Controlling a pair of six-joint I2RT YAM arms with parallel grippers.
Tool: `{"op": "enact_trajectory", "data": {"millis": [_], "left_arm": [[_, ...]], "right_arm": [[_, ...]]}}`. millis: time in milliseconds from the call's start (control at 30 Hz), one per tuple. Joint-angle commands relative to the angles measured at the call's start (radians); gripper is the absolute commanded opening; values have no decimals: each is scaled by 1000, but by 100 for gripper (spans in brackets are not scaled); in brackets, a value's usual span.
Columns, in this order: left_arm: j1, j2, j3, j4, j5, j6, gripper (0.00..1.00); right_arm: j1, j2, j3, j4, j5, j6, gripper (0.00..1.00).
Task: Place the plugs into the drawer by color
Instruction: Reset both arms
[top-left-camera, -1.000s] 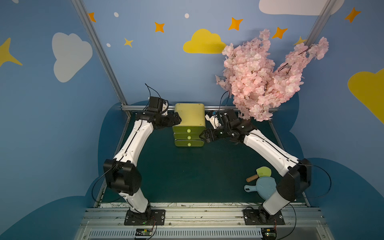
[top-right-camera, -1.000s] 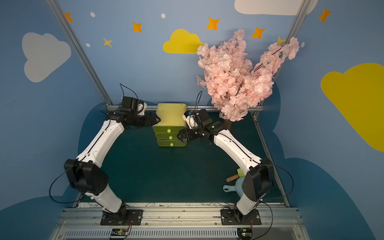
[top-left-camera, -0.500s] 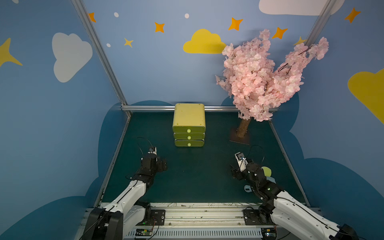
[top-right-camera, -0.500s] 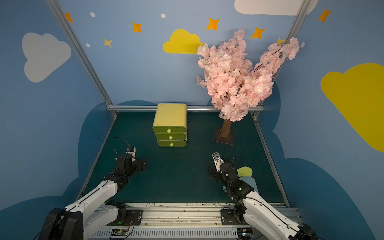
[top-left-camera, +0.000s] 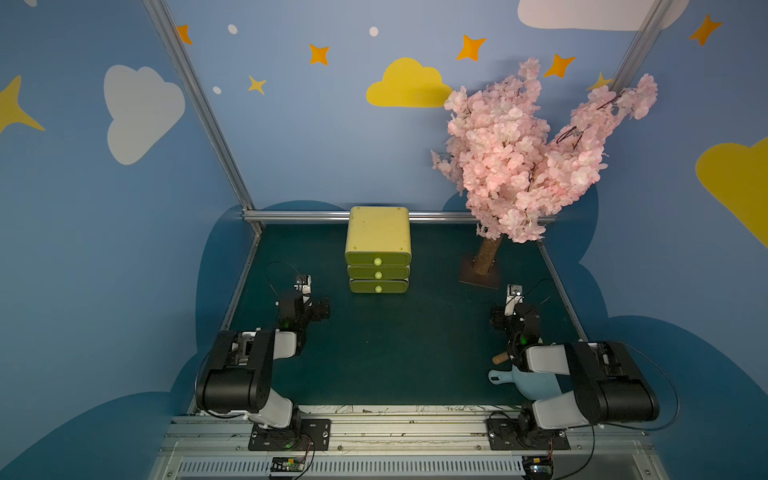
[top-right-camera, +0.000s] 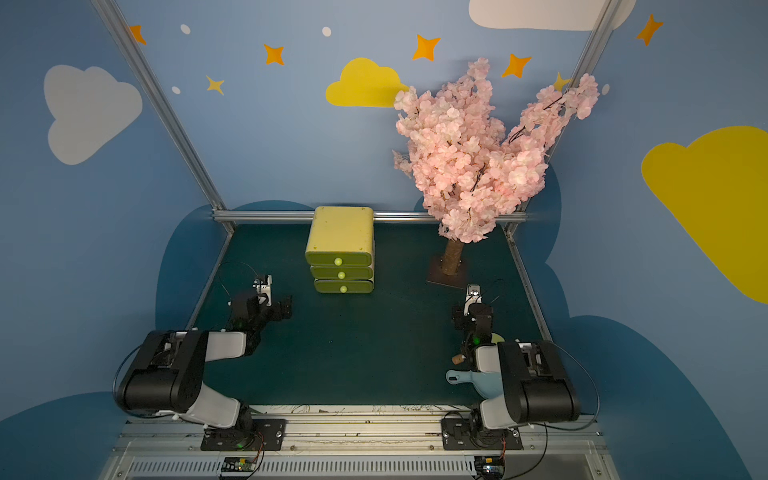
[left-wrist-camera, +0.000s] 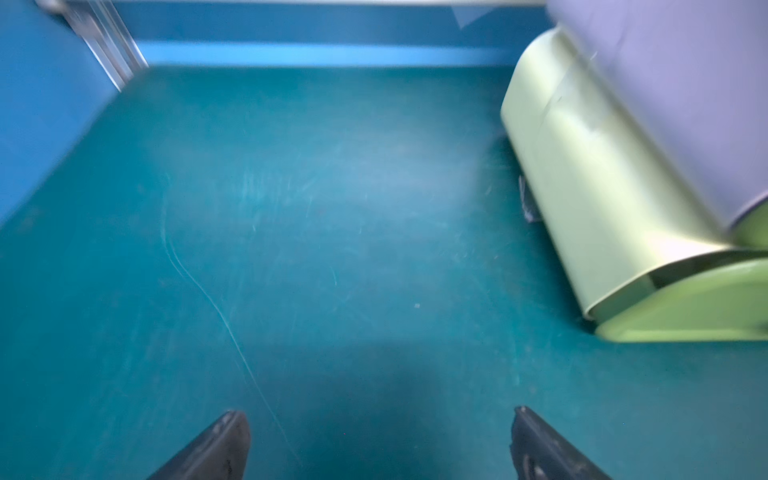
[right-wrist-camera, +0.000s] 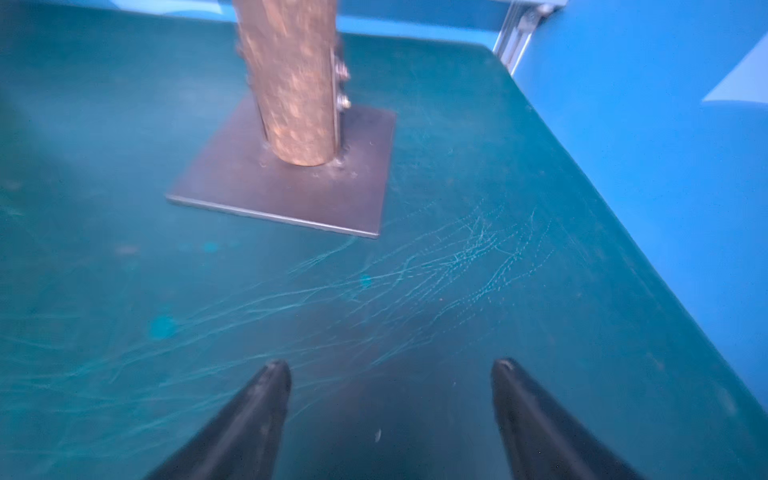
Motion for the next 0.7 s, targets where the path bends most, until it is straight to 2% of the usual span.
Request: {"op": "enact_trajectory", "data": {"millis": [0, 67, 100, 133, 233, 433, 667], "left_arm": [[18, 7, 28, 58, 92, -7, 100], [21, 11, 32, 54, 95, -8, 100], [21, 12, 32, 54, 96, -9, 100], [22, 11, 31, 55, 96, -8, 100], [21, 2, 20, 67, 96, -5, 100], [15, -12, -1, 94, 90, 1, 100], [12, -17, -8, 102, 87, 5, 100]], "right_arm": [[-47, 21, 97, 34, -142, 87, 73], [-47, -10, 134, -88, -135, 89, 74], [-46, -26, 157, -150, -144, 66, 95], [-47, -44, 183, -248, -161, 40, 98], [-44, -37, 162, -196, -176, 37, 98], [-21, -30, 193, -248, -188, -3, 98], [-47, -34, 198, -265, -233, 4, 98]]}}
